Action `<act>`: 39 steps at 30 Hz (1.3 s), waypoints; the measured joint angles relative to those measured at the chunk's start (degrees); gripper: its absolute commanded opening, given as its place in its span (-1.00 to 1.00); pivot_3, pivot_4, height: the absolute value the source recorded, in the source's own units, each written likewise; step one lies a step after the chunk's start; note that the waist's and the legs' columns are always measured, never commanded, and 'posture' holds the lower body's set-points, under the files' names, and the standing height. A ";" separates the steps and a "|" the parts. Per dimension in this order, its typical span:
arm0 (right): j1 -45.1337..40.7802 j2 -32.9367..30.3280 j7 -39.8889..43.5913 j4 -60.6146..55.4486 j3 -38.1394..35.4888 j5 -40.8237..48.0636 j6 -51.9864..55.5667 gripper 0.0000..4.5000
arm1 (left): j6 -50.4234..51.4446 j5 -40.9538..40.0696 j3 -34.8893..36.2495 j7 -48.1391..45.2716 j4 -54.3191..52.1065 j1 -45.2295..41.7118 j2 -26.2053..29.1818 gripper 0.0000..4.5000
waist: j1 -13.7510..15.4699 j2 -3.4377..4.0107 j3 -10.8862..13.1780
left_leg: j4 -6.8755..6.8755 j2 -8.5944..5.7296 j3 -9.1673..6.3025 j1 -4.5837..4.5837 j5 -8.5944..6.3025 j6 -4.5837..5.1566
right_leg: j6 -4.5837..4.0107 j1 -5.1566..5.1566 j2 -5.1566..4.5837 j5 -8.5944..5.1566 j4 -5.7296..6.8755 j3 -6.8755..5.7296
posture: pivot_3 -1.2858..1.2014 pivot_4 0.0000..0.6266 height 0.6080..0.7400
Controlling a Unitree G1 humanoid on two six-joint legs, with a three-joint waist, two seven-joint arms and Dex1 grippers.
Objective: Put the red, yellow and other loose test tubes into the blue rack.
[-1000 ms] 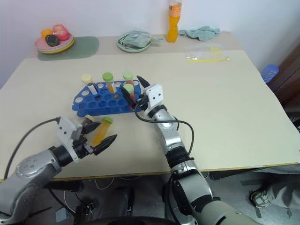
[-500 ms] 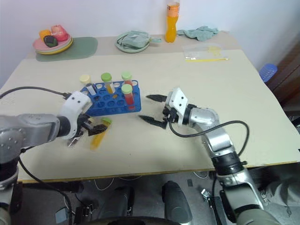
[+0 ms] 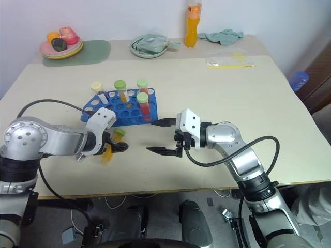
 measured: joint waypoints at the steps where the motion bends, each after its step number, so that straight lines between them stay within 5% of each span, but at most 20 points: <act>1: 0.00 0.13 -0.17 -0.01 0.00 -0.11 0.00 0.78 | -0.05 -0.90 -0.25 1.65 0.38 0.00 -0.36 0.67 | 0.02 0.00 0.00 | 0.00 0.00 0.00 0.00 0.00 -0.01 | 0.00 0.00 0.00 0.00 0.00 0.00 | 0.03 -0.52 1.00; 7: 0.00 0.70 -0.58 -0.02 0.12 -0.40 -0.04 0.78 | -3.21 -7.73 -3.43 9.40 1.76 0.04 1.37 -0.63 | -0.01 0.00 0.00 | 0.00 0.00 0.01 -0.01 0.04 -0.07 | 0.00 -0.01 0.01 0.00 0.00 0.00 | 0.03 -0.52 1.00; 8: 0.01 0.71 -0.59 -0.02 0.13 -0.49 -0.05 0.78 | -3.79 -8.61 -3.95 10.03 1.75 0.04 1.97 -0.67 | 0.02 0.00 0.00 | 0.00 -0.01 0.01 -0.01 0.05 -0.08 | 0.00 -0.01 0.01 0.00 0.00 0.00 | 0.03 -0.52 1.00; 16: 0.61 0.57 -0.60 -1.28 0.66 -0.60 0.03 0.78 | -10.87 -12.47 -2.48 4.35 -8.80 3.28 12.71 -0.67 | -0.29 -0.02 0.01 | -0.03 -0.01 0.13 -0.16 0.24 -0.42 | -0.01 -0.17 0.03 -0.01 0.00 0.01 | 0.03 -0.52 1.00; 21: 1.76 0.34 -0.82 -1.95 0.37 -0.21 0.87 0.78 | -34.11 17.35 6.26 -16.72 -25.87 13.92 16.38 -0.67 | 0.08 -0.01 0.01 | -0.13 -0.01 0.24 -0.23 0.33 -0.58 | -0.05 -0.27 0.10 -0.01 -0.05 0.02 | 0.03 -0.52 1.00; 25: 2.12 1.39 -1.72 -1.87 0.39 -0.11 1.27 0.78 | -52.87 37.46 4.74 -23.06 -22.42 16.06 6.39 -0.67 | 1.31 -0.01 -0.02 | -0.11 0.00 0.22 -0.17 0.22 -0.34 | -0.06 -0.05 0.12 -0.01 -0.28 0.01 | 0.03 -0.52 1.00; 31: 1.69 4.75 -4.77 -0.46 0.49 -0.31 1.29 0.78 | -74.81 66.99 -9.10 -22.33 -7.82 15.73 -10.40 -0.67 | 1.52 -0.05 -0.05 | 0.04 -0.04 0.22 -0.20 0.07 -0.07 | 0.18 0.13 0.05 0.14 -0.52 0.00 | 0.03 -0.52 1.00; 39: 2.21 5.14 -8.20 -0.36 0.36 -0.79 1.72 0.78 | -87.14 76.34 -10.31 -27.14 3.06 16.47 -21.64 -0.67 | 1.33 -0.05 -0.04 | 0.02 -0.02 0.21 -0.23 0.04 -0.03 | 0.18 0.01 0.05 0.14 -0.42 0.00 | 0.03 -0.52 1.00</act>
